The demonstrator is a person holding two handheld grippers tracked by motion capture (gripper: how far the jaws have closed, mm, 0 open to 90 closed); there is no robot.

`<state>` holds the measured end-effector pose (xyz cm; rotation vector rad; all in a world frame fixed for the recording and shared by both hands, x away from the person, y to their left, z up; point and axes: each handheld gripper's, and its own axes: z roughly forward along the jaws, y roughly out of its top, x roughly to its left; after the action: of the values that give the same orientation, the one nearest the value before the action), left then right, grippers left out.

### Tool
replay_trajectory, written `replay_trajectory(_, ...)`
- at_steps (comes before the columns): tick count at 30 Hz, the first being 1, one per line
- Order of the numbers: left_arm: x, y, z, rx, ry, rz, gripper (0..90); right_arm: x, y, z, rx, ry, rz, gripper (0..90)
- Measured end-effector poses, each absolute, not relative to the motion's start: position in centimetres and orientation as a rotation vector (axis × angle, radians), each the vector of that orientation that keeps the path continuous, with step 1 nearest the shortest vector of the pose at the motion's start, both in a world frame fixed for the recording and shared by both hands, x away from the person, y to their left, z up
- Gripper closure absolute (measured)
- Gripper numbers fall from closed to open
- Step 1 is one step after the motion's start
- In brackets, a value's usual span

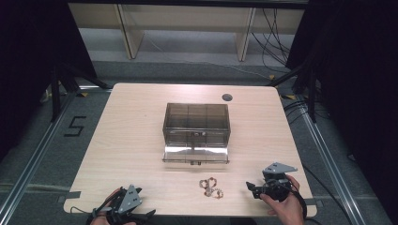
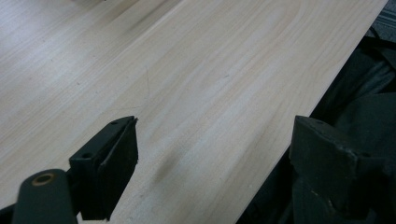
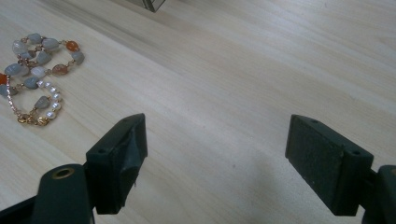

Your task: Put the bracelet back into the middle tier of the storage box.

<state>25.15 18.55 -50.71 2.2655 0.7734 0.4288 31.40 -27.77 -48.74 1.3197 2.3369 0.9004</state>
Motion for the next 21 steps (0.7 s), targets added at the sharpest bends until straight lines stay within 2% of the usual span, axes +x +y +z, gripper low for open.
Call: replay_trajectory(21, 25.20, 18.57, -50.71, 2.272, 0.770, 0.446, 15.5, 31.73, -27.33, -48.58, 1.266, 2.400, 0.862, 20.9)
